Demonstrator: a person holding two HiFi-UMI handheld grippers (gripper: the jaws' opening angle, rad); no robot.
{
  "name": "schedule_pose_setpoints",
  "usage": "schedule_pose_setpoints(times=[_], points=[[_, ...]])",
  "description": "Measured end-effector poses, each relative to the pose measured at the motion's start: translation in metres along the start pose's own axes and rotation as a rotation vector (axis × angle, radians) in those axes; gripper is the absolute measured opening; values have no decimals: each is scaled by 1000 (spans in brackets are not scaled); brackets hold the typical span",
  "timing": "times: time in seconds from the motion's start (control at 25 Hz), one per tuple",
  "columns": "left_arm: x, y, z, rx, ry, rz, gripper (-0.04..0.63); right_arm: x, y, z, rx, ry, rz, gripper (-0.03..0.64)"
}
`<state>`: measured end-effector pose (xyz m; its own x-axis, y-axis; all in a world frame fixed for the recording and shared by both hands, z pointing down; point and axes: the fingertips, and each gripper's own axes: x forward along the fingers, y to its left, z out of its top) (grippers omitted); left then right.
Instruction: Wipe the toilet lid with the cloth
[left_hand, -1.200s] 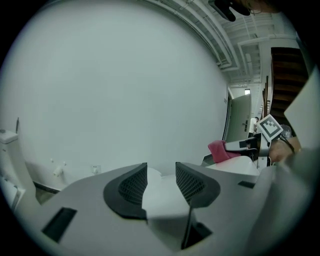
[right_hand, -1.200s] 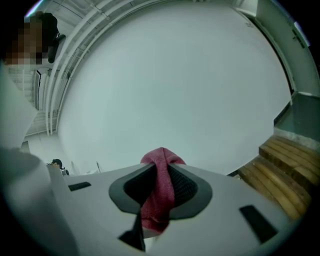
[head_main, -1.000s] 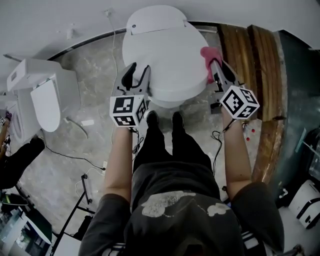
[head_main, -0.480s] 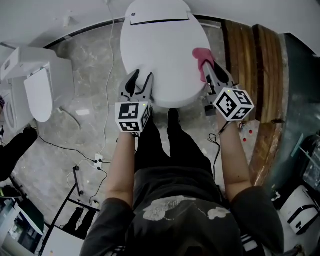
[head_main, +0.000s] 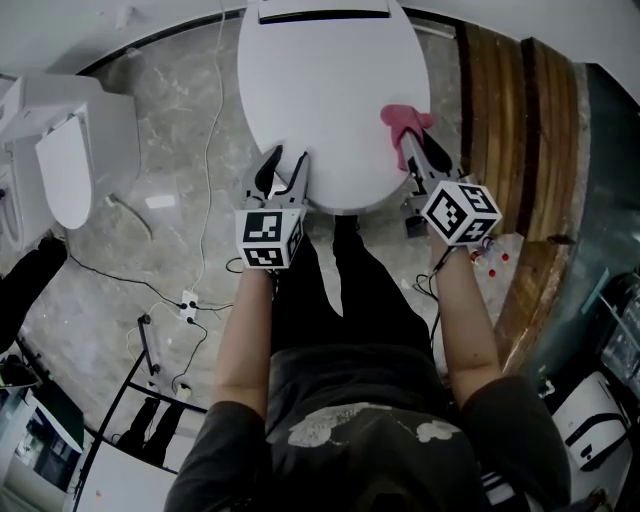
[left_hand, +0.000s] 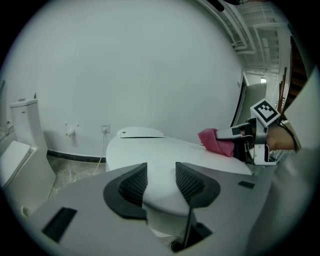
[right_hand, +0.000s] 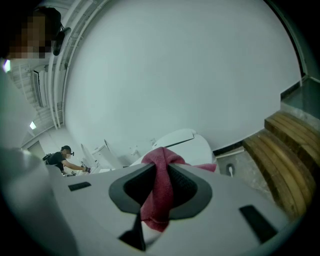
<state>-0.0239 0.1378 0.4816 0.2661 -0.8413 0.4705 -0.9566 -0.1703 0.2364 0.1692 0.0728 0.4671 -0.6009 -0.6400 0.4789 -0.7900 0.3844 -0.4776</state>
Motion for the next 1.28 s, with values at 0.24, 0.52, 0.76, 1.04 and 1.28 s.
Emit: schedule_pose_setpoints(times=[0.24, 0.52, 0.76, 1.04, 1.28], points=[[9, 4, -35, 4, 53, 9, 196, 12, -15, -35, 14, 46, -13, 67], [23, 9, -73, -14, 107, 31, 196, 27, -34, -73, 44, 84, -15, 67], [29, 7, -95, -30, 132, 44, 196, 39, -50, -99, 61, 121, -19, 67], [39, -1, -89, -46, 98, 31, 196, 55, -66, -125, 74, 140, -36, 67], [47, -8, -82, -54, 85, 18, 196, 59, -68, -128, 83, 171, -34, 67]])
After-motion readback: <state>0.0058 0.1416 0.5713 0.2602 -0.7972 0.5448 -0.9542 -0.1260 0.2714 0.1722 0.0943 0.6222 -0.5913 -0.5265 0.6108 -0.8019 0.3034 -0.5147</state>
